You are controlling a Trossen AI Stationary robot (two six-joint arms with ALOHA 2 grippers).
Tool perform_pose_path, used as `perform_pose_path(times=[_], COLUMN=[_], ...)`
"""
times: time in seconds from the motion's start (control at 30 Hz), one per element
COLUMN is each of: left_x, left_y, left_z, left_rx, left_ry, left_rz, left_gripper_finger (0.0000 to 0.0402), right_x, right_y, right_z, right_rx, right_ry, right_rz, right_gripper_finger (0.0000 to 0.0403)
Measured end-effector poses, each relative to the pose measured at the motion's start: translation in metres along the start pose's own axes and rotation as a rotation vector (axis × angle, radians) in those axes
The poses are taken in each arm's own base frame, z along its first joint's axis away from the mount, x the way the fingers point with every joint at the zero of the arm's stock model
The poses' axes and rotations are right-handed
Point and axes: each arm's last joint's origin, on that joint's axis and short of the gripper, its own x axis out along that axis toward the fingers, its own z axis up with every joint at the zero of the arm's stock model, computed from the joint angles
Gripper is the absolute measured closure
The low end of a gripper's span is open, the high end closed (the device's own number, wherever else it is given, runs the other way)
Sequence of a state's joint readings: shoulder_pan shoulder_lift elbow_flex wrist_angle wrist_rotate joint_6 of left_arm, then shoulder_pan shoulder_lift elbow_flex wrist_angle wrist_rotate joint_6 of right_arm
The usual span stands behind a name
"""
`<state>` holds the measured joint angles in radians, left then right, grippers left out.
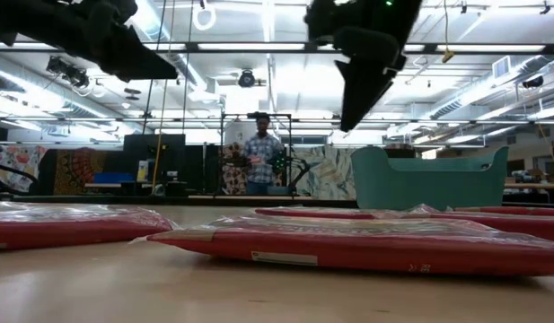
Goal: Sort popcorn bags into baskets
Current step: Put the red popcorn bag into the blue bin
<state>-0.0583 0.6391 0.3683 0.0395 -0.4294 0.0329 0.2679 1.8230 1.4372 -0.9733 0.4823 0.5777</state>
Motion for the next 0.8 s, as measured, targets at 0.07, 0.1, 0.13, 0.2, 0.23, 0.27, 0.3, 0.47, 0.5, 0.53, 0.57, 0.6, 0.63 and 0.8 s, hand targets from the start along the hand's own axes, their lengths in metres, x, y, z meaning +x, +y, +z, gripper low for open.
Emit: perform_pose_path(times=[0.07, 0.1, 0.13, 0.2, 0.23, 0.27, 0.3, 0.47, 0.5, 0.53, 0.57, 0.6, 0.63, 0.8], left_x=[-0.002, -0.003, -0.004, -0.007, -0.009, -0.01, -0.011, -0.013, -0.013, -0.014, -0.015, -0.016, -0.018, -0.028], left_y=[-0.005, -0.007, -0.01, -0.014, -0.016, -0.018, -0.019, -0.023, -0.023, -0.022, -0.021, -0.02, -0.019, -0.012], left_z=[-0.002, -0.002, -0.002, -0.002, -0.002, -0.002, -0.002, -0.017, -0.02, -0.022, -0.023, -0.022, -0.023, -0.02], left_rx=[0.013, 0.018, 0.022, 0.034, 0.039, 0.042, 0.048, 0.054, 0.05, 0.049, 0.047, 0.046, 0.046, 0.032], left_ry=[0.013, 0.012, 0.01, 0.012, 0.01, 0.007, 0.007, -0.06, -0.068, -0.072, -0.074, -0.076, -0.075, -0.109], left_rz=[-0.014, -0.032, -0.048, -0.08, -0.088, -0.092, -0.097, -0.12, -0.12, -0.119, -0.118, -0.118, -0.119, -0.112], left_gripper_finger=[0.0304, 0.0304, 0.0304, 0.0304, 0.0304, 0.0304, 0.0304, 0.0304, 0.0304, 0.0304, 0.0304, 0.0304, 0.0304, 0.0304], right_x=[0.002, 0.003, 0.004, 0.005, 0.004, 0.004, 0.002, 0.001, 0.0, -0.001, -0.003, -0.004, -0.006, -0.011], right_y=[0.008, 0.011, 0.015, 0.021, 0.024, 0.026, 0.028, 0.029, 0.029, 0.03, 0.031, 0.032, 0.033, 0.038], right_z=[0.006, 0.009, 0.012, 0.016, 0.018, 0.018, 0.018, 0.007, 0.004, 0.002, -0.001, -0.004, -0.007, -0.022], right_rx=[-0.006, -0.007, -0.008, -0.003, 0.0, 0.005, 0.016, 0.06, 0.071, 0.081, 0.085, 0.089, 0.094, 0.117], right_ry=[-0.004, -0.004, -0.006, -0.007, -0.003, 0.003, 0.011, 0.119, 0.138, 0.157, 0.177, 0.193, 0.203, 0.276], right_rz=[0.004, 0.004, 0.006, 0.008, 0.008, 0.011, 0.014, -0.014, -0.02, -0.022, -0.027, -0.036, -0.043, -0.069], right_gripper_finger=[0.021, 0.021, 0.021, 0.021, 0.021, 0.021, 0.021, 0.0207, 0.0205, 0.0203, 0.0201, 0.0199, 0.0196, 0.0185])
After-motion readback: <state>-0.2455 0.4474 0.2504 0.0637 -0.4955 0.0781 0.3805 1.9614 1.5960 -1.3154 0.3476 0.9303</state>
